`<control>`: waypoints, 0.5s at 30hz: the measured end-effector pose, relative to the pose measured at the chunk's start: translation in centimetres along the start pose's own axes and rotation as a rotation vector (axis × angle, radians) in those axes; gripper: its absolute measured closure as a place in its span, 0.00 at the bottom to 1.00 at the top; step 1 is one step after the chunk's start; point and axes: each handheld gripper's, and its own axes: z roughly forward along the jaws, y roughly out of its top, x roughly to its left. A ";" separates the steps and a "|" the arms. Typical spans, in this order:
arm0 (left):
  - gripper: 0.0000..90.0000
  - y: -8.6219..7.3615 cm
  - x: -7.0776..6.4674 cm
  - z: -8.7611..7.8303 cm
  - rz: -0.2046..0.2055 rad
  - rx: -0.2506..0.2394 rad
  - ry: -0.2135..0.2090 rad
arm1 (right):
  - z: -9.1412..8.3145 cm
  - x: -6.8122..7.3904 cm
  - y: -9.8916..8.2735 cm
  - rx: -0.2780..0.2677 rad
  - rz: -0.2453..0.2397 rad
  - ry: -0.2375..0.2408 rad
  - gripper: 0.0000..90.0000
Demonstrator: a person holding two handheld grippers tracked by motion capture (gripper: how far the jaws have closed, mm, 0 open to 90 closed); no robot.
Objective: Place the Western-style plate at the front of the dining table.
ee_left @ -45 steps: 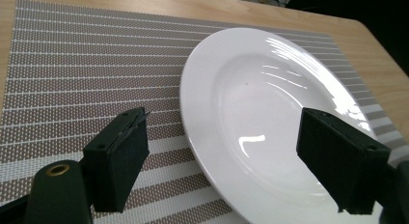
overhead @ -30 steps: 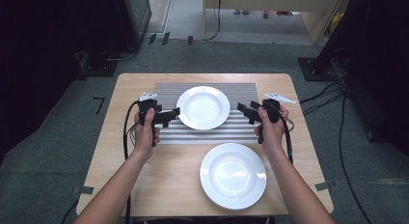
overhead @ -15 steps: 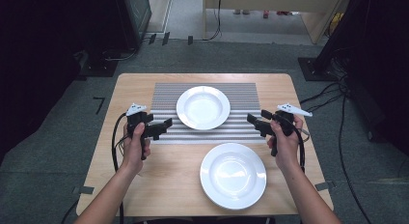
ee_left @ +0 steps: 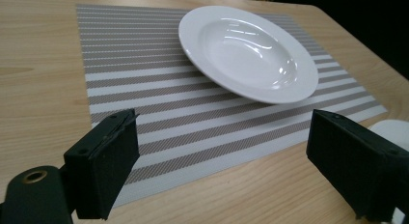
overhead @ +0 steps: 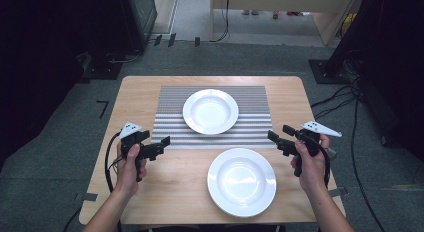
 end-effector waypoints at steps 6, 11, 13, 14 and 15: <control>0.12 -1.6 -0.3 -1.2 0.035 0.011 0.016 | -1.7 -0.2 -1.3 0.000 -0.008 -0.008 0.27; 0.12 -2.9 0.3 -2.3 0.023 0.012 0.031 | -2.9 -0.7 -2.5 0.003 0.004 -0.019 0.27; 0.12 -3.5 0.8 -2.8 0.017 0.017 0.044 | -3.5 -1.0 -3.1 0.003 0.013 -0.026 0.26; 0.12 -3.7 0.9 -2.9 0.013 0.020 0.043 | -3.8 -1.1 -3.3 0.003 0.014 -0.030 0.26; 0.12 -4.0 1.2 -3.1 0.008 0.023 0.050 | -4.0 -1.2 -3.4 0.005 0.014 -0.032 0.26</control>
